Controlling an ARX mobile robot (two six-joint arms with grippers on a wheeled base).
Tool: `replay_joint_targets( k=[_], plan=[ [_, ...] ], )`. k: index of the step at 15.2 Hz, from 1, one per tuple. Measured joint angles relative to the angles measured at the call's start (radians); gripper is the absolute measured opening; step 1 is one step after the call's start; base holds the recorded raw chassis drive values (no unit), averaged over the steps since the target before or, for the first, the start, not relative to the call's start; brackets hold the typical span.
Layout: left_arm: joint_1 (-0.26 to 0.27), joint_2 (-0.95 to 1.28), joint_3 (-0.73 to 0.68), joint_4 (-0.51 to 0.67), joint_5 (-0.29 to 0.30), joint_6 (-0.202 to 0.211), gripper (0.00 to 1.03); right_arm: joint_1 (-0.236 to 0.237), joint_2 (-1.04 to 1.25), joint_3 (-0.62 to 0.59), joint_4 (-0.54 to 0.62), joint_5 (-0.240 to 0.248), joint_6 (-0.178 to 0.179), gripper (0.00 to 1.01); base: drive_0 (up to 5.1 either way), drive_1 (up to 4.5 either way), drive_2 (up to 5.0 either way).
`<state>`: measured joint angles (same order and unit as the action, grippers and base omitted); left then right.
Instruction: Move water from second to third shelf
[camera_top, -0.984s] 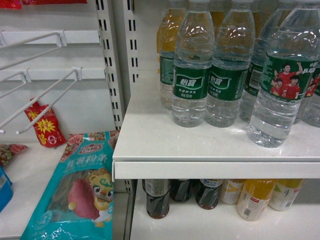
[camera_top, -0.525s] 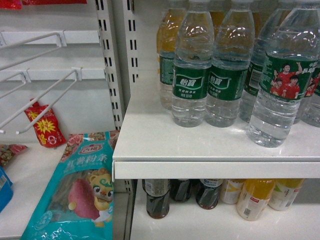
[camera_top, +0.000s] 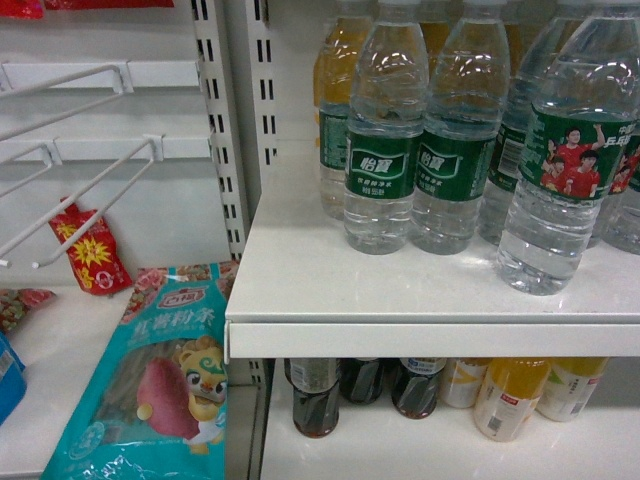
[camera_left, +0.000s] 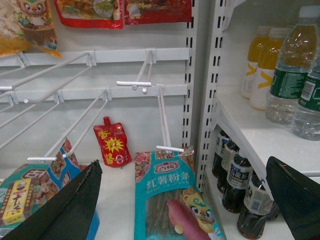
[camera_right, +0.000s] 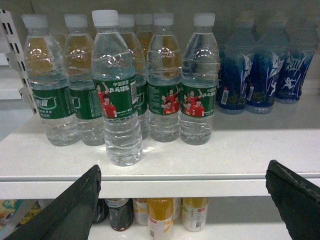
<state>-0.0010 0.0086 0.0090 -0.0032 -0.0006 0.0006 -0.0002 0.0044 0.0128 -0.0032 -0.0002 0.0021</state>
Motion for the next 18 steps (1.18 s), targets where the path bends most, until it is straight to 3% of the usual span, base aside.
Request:
replay_joint_targets(
  k=[18],
  plan=[
    [0.0,0.0,0.0,0.0,0.0,0.0,0.98,0.0,0.0,0.0,0.0,0.001,0.0,0.98,0.0,0.0,0.0]
  ],
)
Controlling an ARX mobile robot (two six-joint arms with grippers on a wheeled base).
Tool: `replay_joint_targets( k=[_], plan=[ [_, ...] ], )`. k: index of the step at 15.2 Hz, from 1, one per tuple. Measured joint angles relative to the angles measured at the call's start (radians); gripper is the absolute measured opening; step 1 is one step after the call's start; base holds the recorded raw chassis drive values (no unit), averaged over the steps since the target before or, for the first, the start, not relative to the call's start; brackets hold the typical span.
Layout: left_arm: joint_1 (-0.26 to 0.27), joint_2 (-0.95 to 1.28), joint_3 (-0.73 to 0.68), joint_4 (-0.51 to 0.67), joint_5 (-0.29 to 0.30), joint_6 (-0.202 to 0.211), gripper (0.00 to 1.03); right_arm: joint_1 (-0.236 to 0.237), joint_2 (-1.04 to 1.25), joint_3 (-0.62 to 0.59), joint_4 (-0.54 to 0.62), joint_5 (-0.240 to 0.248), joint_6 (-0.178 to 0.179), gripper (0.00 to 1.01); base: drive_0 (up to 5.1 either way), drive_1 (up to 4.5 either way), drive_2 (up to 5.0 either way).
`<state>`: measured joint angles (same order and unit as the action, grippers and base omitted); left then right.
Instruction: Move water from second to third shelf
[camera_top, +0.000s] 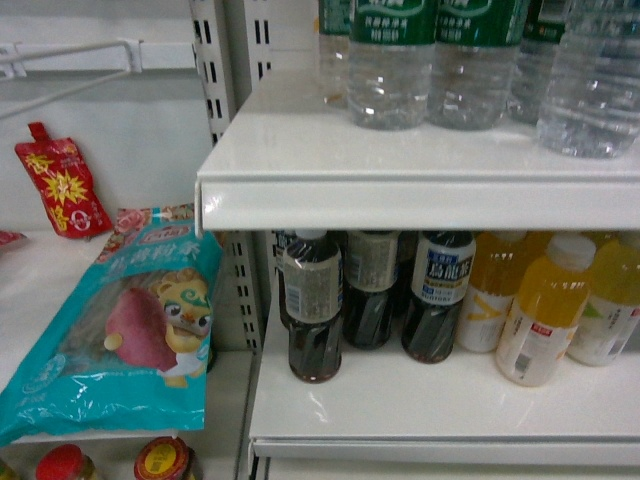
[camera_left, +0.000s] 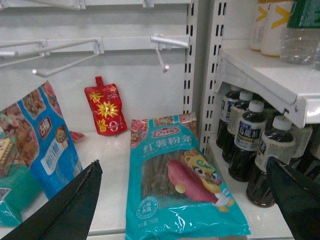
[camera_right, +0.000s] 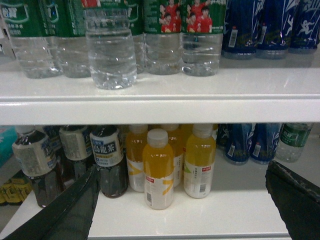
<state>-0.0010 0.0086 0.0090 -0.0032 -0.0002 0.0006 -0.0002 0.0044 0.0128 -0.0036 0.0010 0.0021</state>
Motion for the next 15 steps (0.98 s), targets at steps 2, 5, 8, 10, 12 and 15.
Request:
replay_joint_targets(
  k=[2,5,8,10,12,15],
  plan=[
    [0.0,0.0,0.0,0.0,0.0,0.0,0.98,0.0,0.0,0.0,0.0,-0.001,0.0,0.98,0.0,0.0,0.0],
    [0.0,0.0,0.0,-0.001,0.0,0.0,0.98,0.0,0.0,0.0,0.0,-0.002,-0.003,0.98,0.0,0.0,0.0],
    [0.0,0.0,0.0,-0.001,0.001,0.0,0.98,0.0,0.0,0.0,0.0,-0.001,-0.002,0.98,0.0,0.0,0.0],
    [0.0,0.0,0.0,-0.004,0.001,0.0,0.98,0.0,0.0,0.0,-0.004,-0.001,-0.003,0.98,0.0,0.0,0.0],
    [0.0,0.0,0.0,-0.003,0.0,0.0,0.98,0.0,0.0,0.0,-0.003,-0.001,-0.003,0.98,0.0,0.0,0.0],
    [0.0,0.0,0.0,-0.003,0.0,0.0,0.98,0.0,0.0,0.0,-0.002,-0.001,-0.003,0.98,0.0,0.0,0.0]
  ],
)
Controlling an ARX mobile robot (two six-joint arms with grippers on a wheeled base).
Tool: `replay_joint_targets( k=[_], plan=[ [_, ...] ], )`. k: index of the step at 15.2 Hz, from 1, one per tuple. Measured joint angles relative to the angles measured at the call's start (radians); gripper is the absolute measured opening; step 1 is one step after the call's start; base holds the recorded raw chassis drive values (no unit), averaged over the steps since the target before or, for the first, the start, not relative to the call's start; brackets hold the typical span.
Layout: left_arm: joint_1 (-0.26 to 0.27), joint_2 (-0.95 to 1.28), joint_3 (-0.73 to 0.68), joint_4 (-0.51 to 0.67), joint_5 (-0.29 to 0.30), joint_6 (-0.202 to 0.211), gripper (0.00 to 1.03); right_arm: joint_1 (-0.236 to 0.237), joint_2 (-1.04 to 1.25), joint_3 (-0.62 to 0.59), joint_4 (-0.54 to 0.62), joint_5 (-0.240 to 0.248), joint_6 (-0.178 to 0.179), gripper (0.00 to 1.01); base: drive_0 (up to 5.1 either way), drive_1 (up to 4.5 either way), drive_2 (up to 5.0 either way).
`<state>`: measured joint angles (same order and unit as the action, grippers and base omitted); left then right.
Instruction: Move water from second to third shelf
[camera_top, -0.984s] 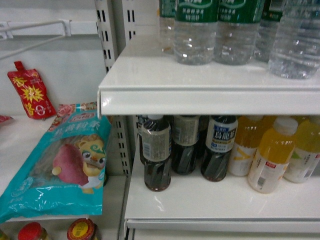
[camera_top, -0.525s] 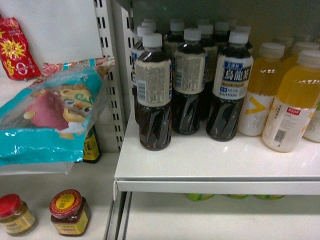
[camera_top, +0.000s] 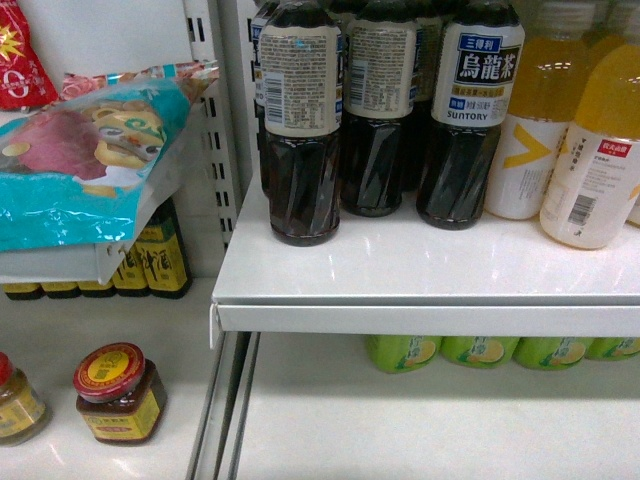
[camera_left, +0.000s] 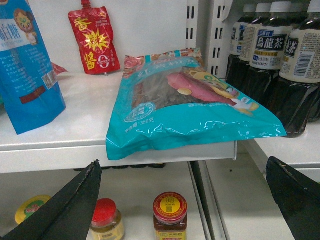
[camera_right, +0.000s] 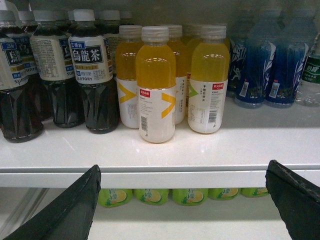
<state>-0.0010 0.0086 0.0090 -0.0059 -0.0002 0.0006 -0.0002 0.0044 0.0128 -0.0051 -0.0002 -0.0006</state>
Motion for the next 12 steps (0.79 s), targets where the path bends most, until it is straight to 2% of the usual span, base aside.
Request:
replay_joint_targets(
  k=[12],
  plan=[
    [0.0,0.0,0.0,0.001,0.0,0.0,0.98,0.0,0.0,0.0,0.0,0.0,0.0,0.98,0.0,0.0,0.0]
  ],
)
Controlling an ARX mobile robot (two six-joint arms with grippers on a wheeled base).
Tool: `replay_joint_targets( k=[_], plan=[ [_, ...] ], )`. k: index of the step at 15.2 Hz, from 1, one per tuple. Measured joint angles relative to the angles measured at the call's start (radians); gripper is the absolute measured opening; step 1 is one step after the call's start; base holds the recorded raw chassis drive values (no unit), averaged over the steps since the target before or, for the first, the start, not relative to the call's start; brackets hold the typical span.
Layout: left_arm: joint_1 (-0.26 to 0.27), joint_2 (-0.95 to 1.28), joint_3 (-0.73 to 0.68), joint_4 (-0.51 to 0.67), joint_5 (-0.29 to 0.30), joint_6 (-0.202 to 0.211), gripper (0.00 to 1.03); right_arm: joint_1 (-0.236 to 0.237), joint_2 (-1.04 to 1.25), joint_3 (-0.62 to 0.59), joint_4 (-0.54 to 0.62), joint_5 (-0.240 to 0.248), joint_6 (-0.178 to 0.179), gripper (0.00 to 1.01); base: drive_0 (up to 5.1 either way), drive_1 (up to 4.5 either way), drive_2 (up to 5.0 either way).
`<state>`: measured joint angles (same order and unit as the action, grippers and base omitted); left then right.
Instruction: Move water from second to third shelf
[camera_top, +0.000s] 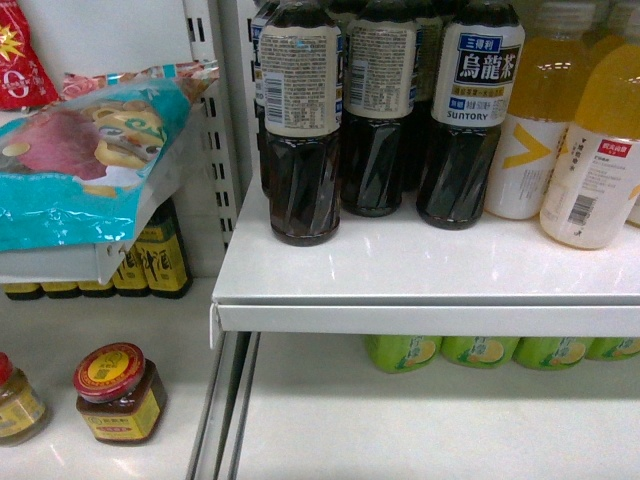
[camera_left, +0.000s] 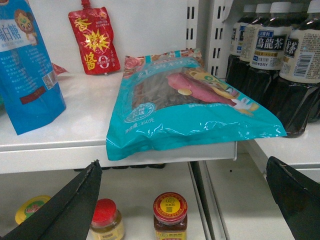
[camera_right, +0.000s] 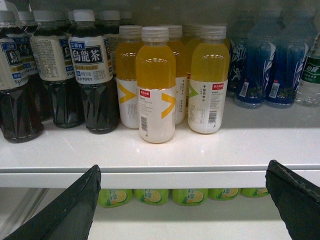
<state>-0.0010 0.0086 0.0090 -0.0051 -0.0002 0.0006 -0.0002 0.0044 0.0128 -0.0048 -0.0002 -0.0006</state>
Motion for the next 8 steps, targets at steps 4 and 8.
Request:
replay_joint_targets(
  k=[4,8],
  plan=[
    [0.0,0.0,0.0,0.0,0.0,0.0,0.98,0.0,0.0,0.0,0.0,0.0,0.0,0.98,0.0,0.0,0.0],
    [0.0,0.0,0.0,0.0,0.0,0.0,0.98,0.0,0.0,0.0,0.0,0.0,0.0,0.98,0.0,0.0,0.0]
  ],
)
